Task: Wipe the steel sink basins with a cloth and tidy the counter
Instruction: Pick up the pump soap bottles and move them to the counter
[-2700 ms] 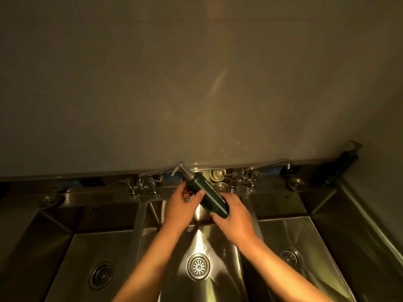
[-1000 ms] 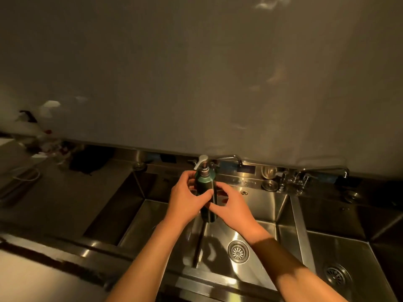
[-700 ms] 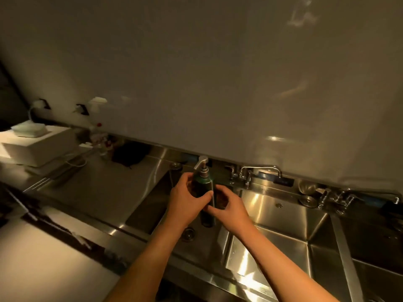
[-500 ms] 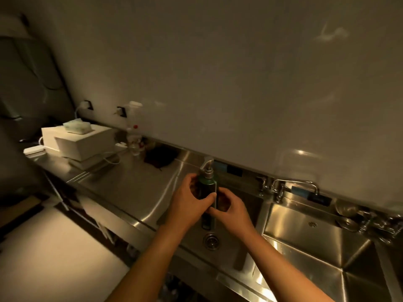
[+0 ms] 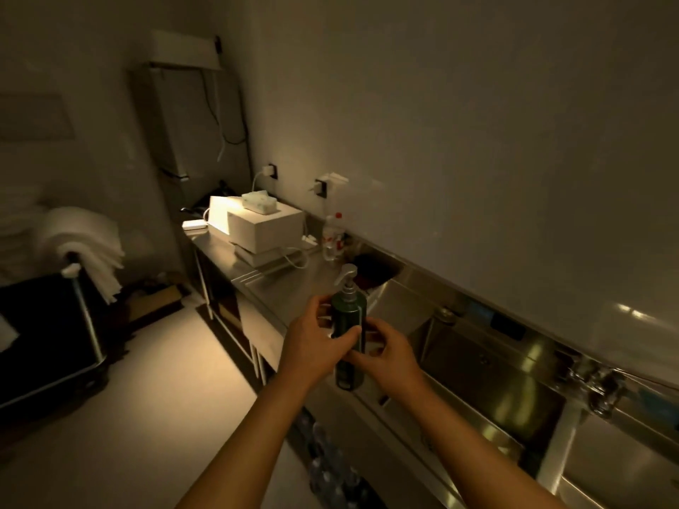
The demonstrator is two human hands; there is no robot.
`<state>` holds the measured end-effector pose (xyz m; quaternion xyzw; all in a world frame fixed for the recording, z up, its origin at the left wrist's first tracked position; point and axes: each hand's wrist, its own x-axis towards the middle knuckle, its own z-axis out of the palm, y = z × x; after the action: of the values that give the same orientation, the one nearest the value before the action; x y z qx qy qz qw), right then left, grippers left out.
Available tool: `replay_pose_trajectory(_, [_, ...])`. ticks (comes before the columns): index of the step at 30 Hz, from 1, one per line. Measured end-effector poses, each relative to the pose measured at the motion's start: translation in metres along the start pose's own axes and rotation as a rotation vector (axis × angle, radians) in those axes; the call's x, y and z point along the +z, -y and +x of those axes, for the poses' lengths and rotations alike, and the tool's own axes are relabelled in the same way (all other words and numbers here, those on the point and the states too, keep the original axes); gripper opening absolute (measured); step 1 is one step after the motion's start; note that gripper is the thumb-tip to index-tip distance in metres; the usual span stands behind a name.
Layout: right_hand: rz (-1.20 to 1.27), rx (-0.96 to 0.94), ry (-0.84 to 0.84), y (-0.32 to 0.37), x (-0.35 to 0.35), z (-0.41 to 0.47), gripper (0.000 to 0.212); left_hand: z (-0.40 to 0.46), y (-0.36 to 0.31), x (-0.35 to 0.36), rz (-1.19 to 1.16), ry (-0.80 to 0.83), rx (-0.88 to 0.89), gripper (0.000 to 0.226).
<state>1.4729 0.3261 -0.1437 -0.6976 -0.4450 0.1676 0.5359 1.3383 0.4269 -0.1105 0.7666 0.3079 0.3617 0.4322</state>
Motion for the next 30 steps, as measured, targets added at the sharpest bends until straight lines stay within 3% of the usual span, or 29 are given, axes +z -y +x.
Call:
replay_pose_trajectory(17, [0.166,-0.041,0.276,-0.025,0.138,0.155,0.047,0.108,0.096,-0.076,0.099,-0.219,-0.153,0.067])
replay_pose_trajectory(30, [0.296,-0.110,0.487,-0.017,0.220,0.299,0.053,0.216,0.134,-0.129,0.222,-0.422,-0.240,0.064])
